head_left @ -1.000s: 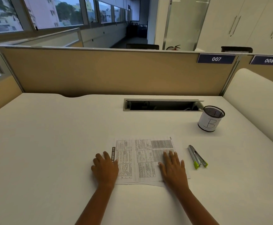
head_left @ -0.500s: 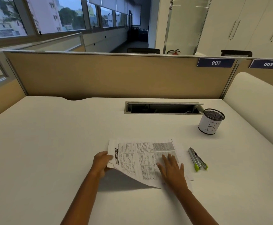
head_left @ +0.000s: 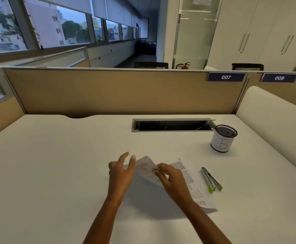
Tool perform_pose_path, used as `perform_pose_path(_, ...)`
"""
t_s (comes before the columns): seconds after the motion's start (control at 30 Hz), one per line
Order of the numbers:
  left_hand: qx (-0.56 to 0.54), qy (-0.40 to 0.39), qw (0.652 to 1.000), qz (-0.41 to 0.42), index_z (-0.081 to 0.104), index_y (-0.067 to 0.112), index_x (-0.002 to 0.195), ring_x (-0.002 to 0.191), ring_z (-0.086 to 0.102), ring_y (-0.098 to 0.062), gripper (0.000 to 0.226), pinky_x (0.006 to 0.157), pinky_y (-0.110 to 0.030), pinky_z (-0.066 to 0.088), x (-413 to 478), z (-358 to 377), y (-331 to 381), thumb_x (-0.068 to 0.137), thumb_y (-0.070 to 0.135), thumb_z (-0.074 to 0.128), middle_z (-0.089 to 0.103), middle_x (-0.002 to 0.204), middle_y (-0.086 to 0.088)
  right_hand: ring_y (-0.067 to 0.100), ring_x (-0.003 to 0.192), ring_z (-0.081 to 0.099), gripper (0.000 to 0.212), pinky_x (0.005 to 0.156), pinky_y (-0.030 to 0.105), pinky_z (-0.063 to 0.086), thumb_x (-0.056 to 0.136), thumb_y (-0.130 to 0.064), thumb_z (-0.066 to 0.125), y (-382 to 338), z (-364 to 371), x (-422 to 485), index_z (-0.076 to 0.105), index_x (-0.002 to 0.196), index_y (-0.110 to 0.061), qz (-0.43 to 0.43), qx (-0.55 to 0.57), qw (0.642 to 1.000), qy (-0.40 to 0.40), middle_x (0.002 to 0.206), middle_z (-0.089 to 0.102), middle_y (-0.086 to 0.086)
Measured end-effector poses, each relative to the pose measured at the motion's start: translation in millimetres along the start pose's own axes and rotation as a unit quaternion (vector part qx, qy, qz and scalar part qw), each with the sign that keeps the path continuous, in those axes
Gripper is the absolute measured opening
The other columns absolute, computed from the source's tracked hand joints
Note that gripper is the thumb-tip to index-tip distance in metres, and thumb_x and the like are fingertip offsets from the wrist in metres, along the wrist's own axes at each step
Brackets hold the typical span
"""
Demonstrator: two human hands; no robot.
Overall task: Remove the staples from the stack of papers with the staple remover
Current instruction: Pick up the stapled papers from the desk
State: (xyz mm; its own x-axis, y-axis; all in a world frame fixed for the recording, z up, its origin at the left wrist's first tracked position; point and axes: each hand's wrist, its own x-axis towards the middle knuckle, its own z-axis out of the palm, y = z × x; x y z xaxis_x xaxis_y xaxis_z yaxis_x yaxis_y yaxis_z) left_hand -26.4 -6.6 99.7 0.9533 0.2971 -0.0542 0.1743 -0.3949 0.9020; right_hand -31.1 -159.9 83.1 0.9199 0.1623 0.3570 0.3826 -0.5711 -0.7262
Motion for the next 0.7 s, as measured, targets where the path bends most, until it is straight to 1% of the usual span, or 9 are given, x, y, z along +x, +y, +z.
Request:
perform_pose_path(0.07,0.051,0.033,0.994,0.089,0.060,0.021,0.109,0.120,0.038,-0.027,0.031,0.090,-0.036,0.042,-4,-4,9,0.084,0.037,0.053,0.043,0.126,-0.011,0.014,0.071,0.059,0.017,0.056,0.017,0.045,0.090,-0.018,0.052,-4,-10,10,0.061,0.077,-0.014,0.016,0.035,0.999,-0.012,0.078,0.064,-0.002)
perform_pose_path(0.13,0.037,0.013,0.987,0.153,0.066,0.016,0.096,0.116,0.042,-0.024,0.023,0.089,-0.035,0.042,-6,-6,20,0.079,0.031,0.061,0.054,0.118,-0.009,0.015,0.069,0.058,0.021,0.052,0.012,0.041,0.090,-0.018,0.052,-10,-18,18,0.057,0.071,-0.023,0.016,0.050,0.998,-0.032,0.073,0.061,-0.005)
perform_pose_path(0.17,0.038,-0.002,0.984,0.172,0.066,0.014,0.093,0.110,0.046,-0.024,0.022,0.086,-0.035,0.045,-6,-7,24,0.077,0.029,0.064,0.059,0.111,-0.008,0.016,0.069,0.058,0.021,0.053,0.012,0.042,0.090,-0.019,0.052,-12,-20,21,0.058,0.071,-0.023,0.015,0.054,0.998,-0.042,0.074,0.062,-0.004)
perform_pose_path(0.27,0.036,-0.037,0.982,0.183,0.066,0.012,0.092,0.083,0.055,-0.018,0.021,0.067,-0.024,0.047,-5,-10,36,0.076,0.026,0.066,0.064,0.092,-0.003,0.016,0.073,0.060,0.018,0.058,0.012,0.046,0.090,-0.020,0.051,-17,-25,29,0.064,0.084,-0.009,0.010,0.060,0.996,-0.059,0.085,0.068,0.008)
perform_pose_path(0.33,0.024,-0.046,0.981,0.187,0.066,0.013,0.089,0.067,0.054,-0.011,0.016,0.058,-0.015,0.044,-3,-11,42,0.077,0.024,0.066,0.061,0.082,0.000,0.015,0.073,0.059,0.019,0.057,0.009,0.046,0.090,-0.020,0.051,-19,-26,33,0.064,0.087,-0.007,0.001,0.066,0.996,-0.054,0.089,0.069,0.011)
perform_pose_path(0.4,0.010,-0.059,0.981,0.184,0.064,0.018,0.084,0.064,0.054,-0.010,0.009,0.058,-0.015,0.043,0,-13,45,0.077,0.024,0.066,0.061,0.079,0.000,0.013,0.071,0.060,0.019,0.057,0.009,0.047,0.090,-0.020,0.051,-23,-27,36,0.064,0.087,-0.007,-0.006,0.077,0.996,-0.048,0.090,0.069,0.013)
perform_pose_path(0.53,-0.018,-0.082,0.981,0.173,0.064,0.025,0.080,0.066,0.059,-0.011,0.003,0.054,-0.014,0.042,3,-17,44,0.078,0.027,0.064,0.064,0.077,0.004,0.000,0.064,0.057,0.025,0.056,0.008,0.048,0.087,-0.029,0.051,-25,-27,42,0.065,0.085,-0.008,-0.011,0.073,0.997,-0.040,0.085,0.069,0.006)
perform_pose_path(0.6,-0.028,-0.087,0.980,0.175,0.064,0.031,0.074,0.062,0.061,-0.009,0.004,0.049,-0.008,0.043,2,-20,42,0.078,0.029,0.063,0.065,0.072,0.011,0.000,0.065,0.056,0.019,0.056,0.005,0.048,0.089,-0.022,0.052,-25,-26,44,0.064,0.085,-0.008,-0.012,0.074,0.997,-0.035,0.085,0.068,0.008)
perform_pose_path(0.7,-0.050,-0.100,0.978,0.176,0.064,0.034,0.071,0.056,0.063,-0.002,0.010,0.046,-0.005,0.045,2,-23,40,0.078,0.027,0.064,0.066,0.070,0.015,0.004,0.067,0.057,0.016,0.054,0.006,0.047,0.089,-0.019,0.052,-26,-27,45,0.064,0.085,-0.010,-0.010,0.080,0.996,-0.031,0.081,0.063,0.000)
